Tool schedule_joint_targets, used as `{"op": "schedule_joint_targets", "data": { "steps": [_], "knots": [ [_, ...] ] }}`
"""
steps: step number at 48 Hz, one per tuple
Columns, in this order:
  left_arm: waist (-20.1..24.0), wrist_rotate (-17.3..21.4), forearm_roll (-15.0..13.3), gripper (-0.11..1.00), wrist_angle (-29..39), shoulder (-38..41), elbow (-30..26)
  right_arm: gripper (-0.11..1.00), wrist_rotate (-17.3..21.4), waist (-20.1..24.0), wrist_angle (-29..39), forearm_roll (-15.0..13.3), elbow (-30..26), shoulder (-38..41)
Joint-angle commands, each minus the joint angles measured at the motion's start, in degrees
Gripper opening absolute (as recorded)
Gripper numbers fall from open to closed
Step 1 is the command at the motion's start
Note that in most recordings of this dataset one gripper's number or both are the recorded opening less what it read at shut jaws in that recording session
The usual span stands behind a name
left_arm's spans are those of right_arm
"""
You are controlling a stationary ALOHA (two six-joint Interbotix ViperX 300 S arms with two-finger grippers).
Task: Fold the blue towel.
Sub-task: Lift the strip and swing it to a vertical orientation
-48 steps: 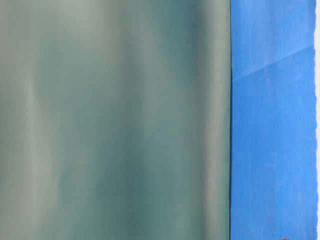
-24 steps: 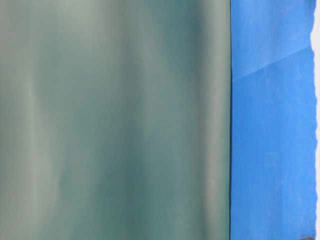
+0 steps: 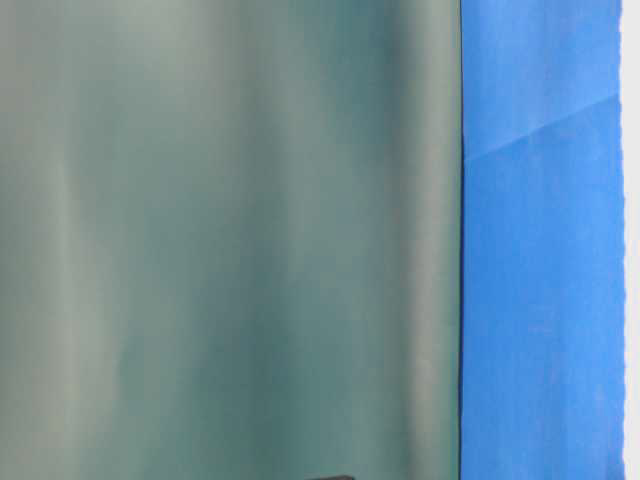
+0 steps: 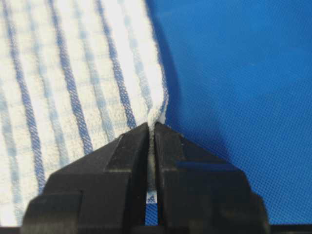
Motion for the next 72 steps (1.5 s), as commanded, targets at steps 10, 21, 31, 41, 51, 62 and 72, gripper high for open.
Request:
{"op": "schedule_joint_targets", "data": {
  "steps": [10,21,31,41,51,62,72],
  "knots": [
    [0.26,0.26,-0.18,0.03,8.7,-7.65,-2.81,-0.04,-0.79,-0.35,0.0,-0.09,0.62,-7.73],
    [-0.44,0.18,-0.18,0.03,19.25,-19.42,-4.92,-0.04,-3.43,-0.97,4.04,0.0,0.44,-18.98],
    [-2.2,0.18,-0.18,0.03,20.13,-26.98,-5.8,-0.04,-5.8,-2.11,8.0,-0.09,0.35,-27.69],
    [-3.25,-1.67,-0.26,0.03,18.81,-26.98,-6.24,-0.04,-6.24,-3.43,8.61,-0.09,0.0,-28.65],
    [-6.59,-7.65,-0.35,0.03,11.95,-20.39,-10.99,-0.04,-6.86,-8.96,8.35,-0.62,-2.37,-26.63],
    [-9.58,-8.53,-0.35,0.03,8.26,-10.55,-19.07,-0.04,-11.07,-16.52,8.35,-1.93,-7.56,-22.41],
    [-11.16,-8.61,-0.97,0.03,4.57,-2.55,-26.63,-0.04,-15.47,-22.24,8.26,-1.93,-12.3,-16.96]
  ]
}}
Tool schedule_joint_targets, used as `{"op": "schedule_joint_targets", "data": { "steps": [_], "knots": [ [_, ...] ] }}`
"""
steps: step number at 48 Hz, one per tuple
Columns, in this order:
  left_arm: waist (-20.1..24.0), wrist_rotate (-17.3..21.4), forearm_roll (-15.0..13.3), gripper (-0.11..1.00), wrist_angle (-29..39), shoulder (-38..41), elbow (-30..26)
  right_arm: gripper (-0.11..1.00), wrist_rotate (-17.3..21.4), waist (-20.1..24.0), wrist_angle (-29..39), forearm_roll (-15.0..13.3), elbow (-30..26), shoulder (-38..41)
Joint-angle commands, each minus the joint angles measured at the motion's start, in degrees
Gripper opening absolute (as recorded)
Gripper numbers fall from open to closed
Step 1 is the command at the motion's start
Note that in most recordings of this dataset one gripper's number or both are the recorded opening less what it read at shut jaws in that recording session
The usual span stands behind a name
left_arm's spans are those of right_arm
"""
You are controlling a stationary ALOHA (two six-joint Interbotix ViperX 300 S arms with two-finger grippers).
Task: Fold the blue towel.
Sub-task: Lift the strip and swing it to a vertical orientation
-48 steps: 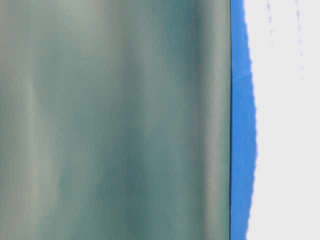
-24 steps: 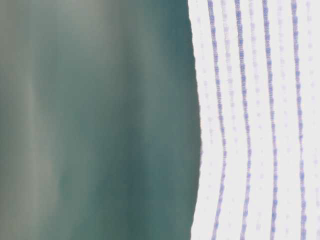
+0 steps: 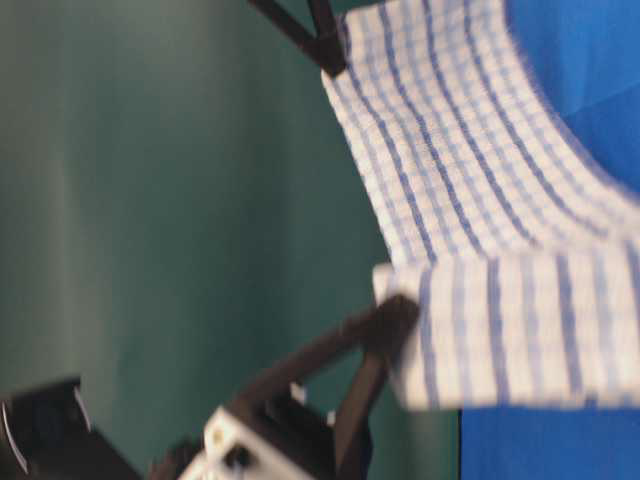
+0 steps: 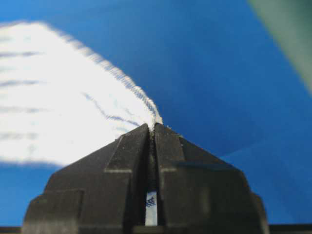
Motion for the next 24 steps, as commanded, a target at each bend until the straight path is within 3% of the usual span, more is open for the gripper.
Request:
{"op": "schedule_joint_targets", "data": {
  "steps": [1,13,24],
  "knots": [
    [-0.79,-0.18,-0.35,0.03,-2.37,2.64,-4.48,-0.04,-1.23,-1.76,-0.53,-0.26,-3.16,1.85],
    [-0.88,-6.42,-0.44,0.03,-7.03,11.43,-11.69,-0.04,-5.1,-3.87,-4.48,-0.26,-9.58,9.4],
    [-0.88,-9.67,-0.79,0.03,-8.7,15.47,-14.85,-0.04,-7.38,-3.96,-4.39,-0.26,-14.5,14.59]
  ]
}}
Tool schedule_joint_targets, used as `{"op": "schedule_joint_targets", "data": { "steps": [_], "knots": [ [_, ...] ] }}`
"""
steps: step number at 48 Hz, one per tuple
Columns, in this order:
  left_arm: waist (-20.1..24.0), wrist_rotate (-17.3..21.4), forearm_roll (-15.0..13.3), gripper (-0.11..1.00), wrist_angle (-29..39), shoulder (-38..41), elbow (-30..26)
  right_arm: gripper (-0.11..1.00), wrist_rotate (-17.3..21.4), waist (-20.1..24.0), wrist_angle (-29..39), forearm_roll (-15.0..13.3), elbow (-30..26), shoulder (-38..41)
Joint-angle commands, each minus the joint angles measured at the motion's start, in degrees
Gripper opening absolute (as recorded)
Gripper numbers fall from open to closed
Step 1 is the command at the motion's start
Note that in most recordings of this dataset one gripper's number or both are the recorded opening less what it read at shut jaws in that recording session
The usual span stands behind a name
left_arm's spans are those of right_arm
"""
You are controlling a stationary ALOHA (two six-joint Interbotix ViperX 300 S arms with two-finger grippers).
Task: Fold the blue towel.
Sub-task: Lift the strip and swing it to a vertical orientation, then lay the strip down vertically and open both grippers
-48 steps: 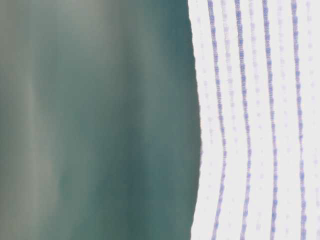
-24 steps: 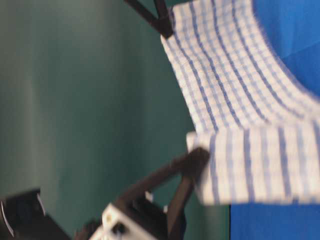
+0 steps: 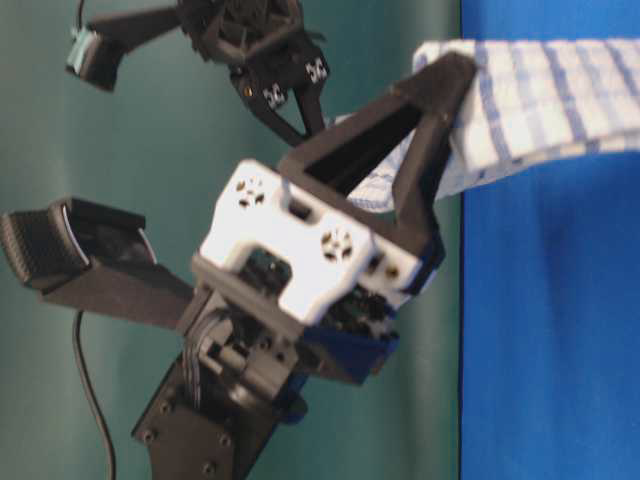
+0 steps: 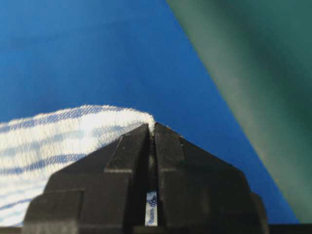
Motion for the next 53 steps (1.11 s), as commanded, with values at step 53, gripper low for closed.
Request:
{"op": "schedule_joint_targets", "data": {
  "steps": [53],
  "knots": [
    [-0.88,-2.99,-13.45,0.03,-14.06,2.37,2.99,-0.04,-0.35,-1.32,-1.14,-0.7,-6.59,9.67]
  ]
}}
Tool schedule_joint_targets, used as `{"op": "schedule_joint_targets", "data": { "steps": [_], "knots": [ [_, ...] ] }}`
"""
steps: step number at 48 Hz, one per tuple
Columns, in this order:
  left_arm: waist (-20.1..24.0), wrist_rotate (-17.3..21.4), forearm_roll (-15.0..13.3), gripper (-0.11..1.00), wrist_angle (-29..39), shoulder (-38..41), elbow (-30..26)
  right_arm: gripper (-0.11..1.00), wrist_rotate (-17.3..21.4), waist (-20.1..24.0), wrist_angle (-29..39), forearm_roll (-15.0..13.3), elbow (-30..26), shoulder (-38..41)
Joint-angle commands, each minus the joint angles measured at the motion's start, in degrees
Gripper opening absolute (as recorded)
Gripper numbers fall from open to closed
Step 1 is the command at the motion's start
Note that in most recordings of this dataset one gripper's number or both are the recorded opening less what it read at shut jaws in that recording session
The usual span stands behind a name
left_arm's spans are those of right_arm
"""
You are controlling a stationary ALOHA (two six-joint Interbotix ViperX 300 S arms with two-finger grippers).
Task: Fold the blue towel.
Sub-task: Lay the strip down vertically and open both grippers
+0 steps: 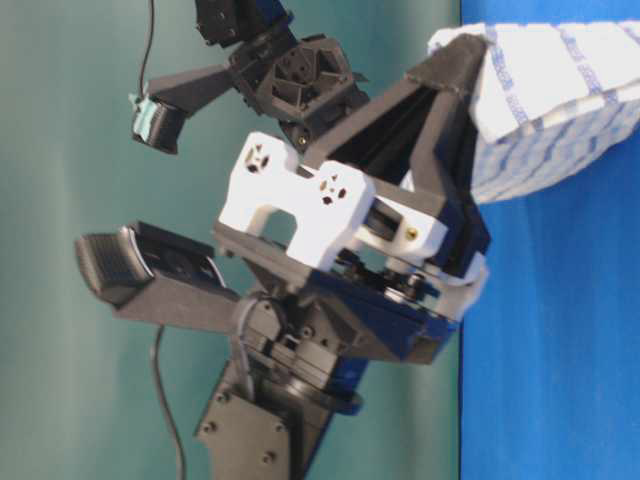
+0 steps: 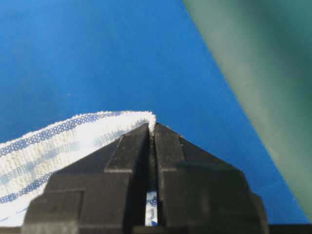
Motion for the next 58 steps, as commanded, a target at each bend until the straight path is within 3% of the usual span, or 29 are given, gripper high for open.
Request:
{"op": "schedule_joint_targets", "data": {
  "steps": [1,13,50,54,58],
  "knots": [
    [-0.35,0.09,-1.23,0.03,-1.32,-0.7,0.09,-0.04,-0.09,-0.18,-0.62,-0.53,-1.85,0.0],
    [-0.44,0.09,-3.43,0.03,-1.58,-0.62,0.97,-0.04,0.0,-0.44,-0.62,-0.62,-3.16,2.81],
    [-0.53,0.0,-3.43,0.04,-1.14,-2.11,5.27,0.0,0.0,-0.44,1.76,-0.62,-8.26,9.05],
    [-0.53,0.0,-3.52,0.1,-1.14,-2.29,5.89,0.04,0.09,-0.44,2.2,-0.62,-9.23,10.11],
    [-0.53,0.0,-3.43,0.24,-1.05,-2.64,6.68,0.12,0.18,-0.44,2.29,-0.53,-10.02,10.9]
  ]
}}
